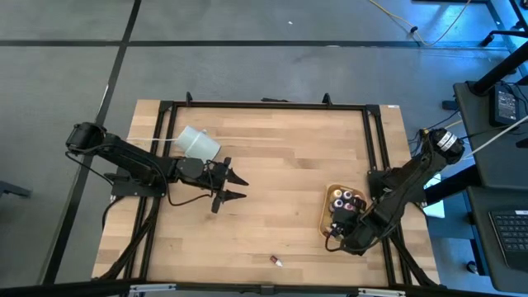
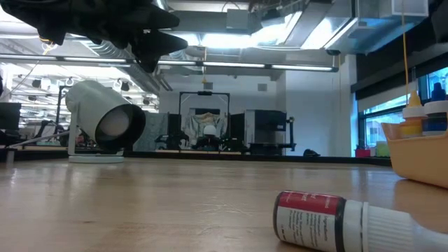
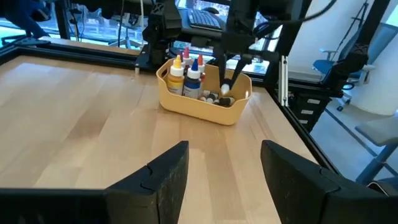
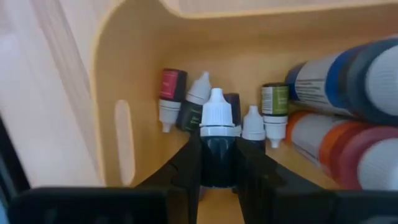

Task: Pick & Place food coloring
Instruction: Put the small black food coloring bottle into the yellow bin, then put the small dark red food coloring bottle into the yellow bin

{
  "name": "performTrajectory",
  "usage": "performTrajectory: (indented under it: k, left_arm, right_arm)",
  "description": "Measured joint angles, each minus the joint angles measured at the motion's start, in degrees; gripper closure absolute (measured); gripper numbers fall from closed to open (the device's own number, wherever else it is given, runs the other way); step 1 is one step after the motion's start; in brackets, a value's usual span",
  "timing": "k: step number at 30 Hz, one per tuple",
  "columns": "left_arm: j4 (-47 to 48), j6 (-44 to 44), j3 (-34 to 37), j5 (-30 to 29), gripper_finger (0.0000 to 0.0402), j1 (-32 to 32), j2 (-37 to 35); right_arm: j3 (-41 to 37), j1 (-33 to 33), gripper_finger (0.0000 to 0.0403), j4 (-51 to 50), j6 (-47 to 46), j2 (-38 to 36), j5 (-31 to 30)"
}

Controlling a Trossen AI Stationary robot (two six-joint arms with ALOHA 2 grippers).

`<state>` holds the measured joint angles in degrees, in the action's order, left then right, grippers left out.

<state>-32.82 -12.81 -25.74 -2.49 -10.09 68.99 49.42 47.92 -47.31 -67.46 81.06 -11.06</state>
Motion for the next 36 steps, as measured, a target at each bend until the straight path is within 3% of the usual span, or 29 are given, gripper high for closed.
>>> performTrajectory:
  k: [7,22,36]
  left_arm:
    - [0.0,-1.59,0.0,-0.58,0.0209,0.0,0.0]
    - [0.0,-2.52,0.0,-1.02,0.0206,0.0,0.01]
    - [-0.47,-2.53,-0.02,0.45,0.0205,0.0,0.02]
  right_arm:
    - [-3.8,-0.02,0.032,4.47,0.0,0.0,0.6]
    - [-3.95,-0.04,0.0317,5.11,0.15,-0.02,3.34]
    - [-3.6,-0.07,0.0245,4.61,0.14,-0.31,3.27]
